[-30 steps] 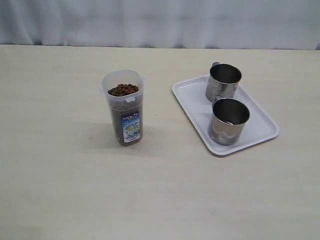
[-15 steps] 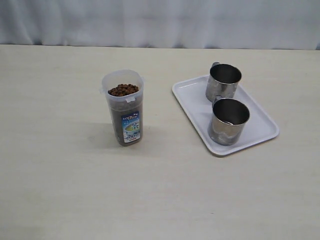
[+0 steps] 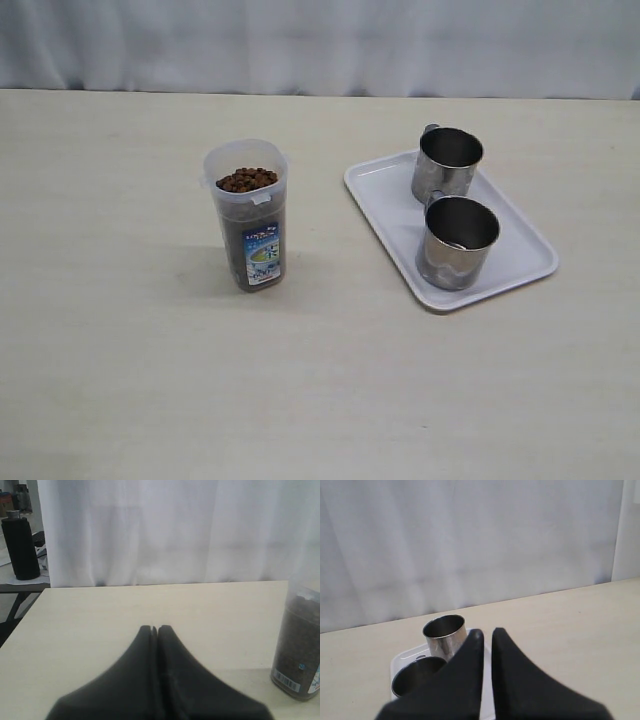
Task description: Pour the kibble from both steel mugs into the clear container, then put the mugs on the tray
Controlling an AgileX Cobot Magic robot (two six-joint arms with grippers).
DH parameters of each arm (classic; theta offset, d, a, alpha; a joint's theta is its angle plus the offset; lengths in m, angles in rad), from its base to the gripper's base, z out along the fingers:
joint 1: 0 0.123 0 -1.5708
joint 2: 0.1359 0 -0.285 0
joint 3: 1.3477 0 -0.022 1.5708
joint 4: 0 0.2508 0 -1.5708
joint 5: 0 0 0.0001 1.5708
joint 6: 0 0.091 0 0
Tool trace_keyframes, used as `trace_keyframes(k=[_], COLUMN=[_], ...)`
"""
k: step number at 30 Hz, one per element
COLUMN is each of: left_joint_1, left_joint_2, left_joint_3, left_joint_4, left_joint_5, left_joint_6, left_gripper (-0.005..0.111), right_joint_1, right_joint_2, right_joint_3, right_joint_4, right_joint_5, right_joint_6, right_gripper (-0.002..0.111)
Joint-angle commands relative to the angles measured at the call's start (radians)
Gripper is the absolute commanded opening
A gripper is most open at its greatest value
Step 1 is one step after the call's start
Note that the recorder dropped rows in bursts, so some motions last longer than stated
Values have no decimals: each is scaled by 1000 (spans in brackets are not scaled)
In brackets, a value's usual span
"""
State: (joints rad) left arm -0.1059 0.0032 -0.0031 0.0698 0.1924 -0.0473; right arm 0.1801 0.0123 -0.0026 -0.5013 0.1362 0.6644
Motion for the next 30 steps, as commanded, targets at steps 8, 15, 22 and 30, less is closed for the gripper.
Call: trace_keyframes(k=[8,15,22,30], left_joint_1=[-5,-5,-5,-5], left_joint_2=[-3,-3,-3,-3], left_joint_3=[3,3,3,3], left_joint_4=[-3,7,7,7], left_joint_5=[-11,-4,-4,-4], left_joint_6=[-3,-3,-3,-3], left_gripper=[0,0,0,0], right_joint_1=[-2,32,20,-83], right_joint_2=[-12,-12,-12,-12], right_joint_3=[3,3,3,3], right_joint_4=[2,413,493,482], right_joint_5=[22,151,152,107], right_joint_6=[-34,-711,-760,-692], right_gripper=[4,4,4,4])
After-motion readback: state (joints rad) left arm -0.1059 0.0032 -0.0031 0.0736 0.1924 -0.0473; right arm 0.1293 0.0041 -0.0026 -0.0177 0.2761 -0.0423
